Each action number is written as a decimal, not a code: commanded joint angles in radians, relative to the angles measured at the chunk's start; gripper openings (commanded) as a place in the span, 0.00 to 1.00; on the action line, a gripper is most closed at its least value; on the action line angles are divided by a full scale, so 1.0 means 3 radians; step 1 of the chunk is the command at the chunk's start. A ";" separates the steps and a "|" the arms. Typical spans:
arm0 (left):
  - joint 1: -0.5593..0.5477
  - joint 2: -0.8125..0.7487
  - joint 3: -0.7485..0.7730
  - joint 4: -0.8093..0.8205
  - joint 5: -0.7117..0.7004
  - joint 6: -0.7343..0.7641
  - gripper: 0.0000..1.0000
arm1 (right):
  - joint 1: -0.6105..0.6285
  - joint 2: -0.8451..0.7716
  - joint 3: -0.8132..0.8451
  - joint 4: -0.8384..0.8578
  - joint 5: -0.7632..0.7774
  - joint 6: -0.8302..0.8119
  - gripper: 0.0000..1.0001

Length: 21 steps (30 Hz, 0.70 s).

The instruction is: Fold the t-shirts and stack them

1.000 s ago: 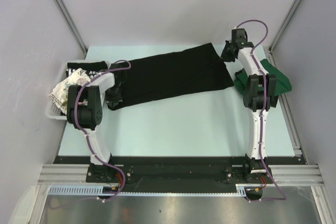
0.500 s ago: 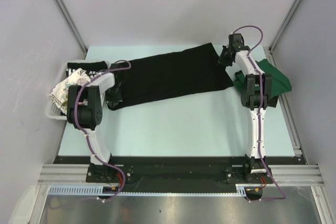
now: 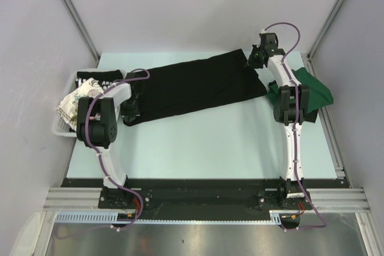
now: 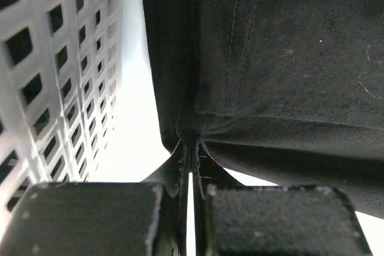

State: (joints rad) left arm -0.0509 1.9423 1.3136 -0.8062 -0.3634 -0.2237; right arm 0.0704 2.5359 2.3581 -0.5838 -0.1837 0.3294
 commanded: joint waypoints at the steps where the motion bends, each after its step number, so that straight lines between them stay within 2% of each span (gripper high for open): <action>1: 0.0062 0.0025 0.0080 -0.0053 -0.0072 0.0045 0.00 | 0.0031 0.0158 0.0234 0.0141 -0.0139 0.0037 0.00; 21: 0.0062 0.0055 0.0101 -0.0063 -0.0077 0.0050 0.00 | 0.0062 0.0372 0.0285 0.0249 -0.0175 0.0022 0.00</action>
State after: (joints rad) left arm -0.0502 1.9450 1.3174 -0.8101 -0.3634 -0.2230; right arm 0.0883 2.6156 2.4001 -0.5388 -0.2237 0.3397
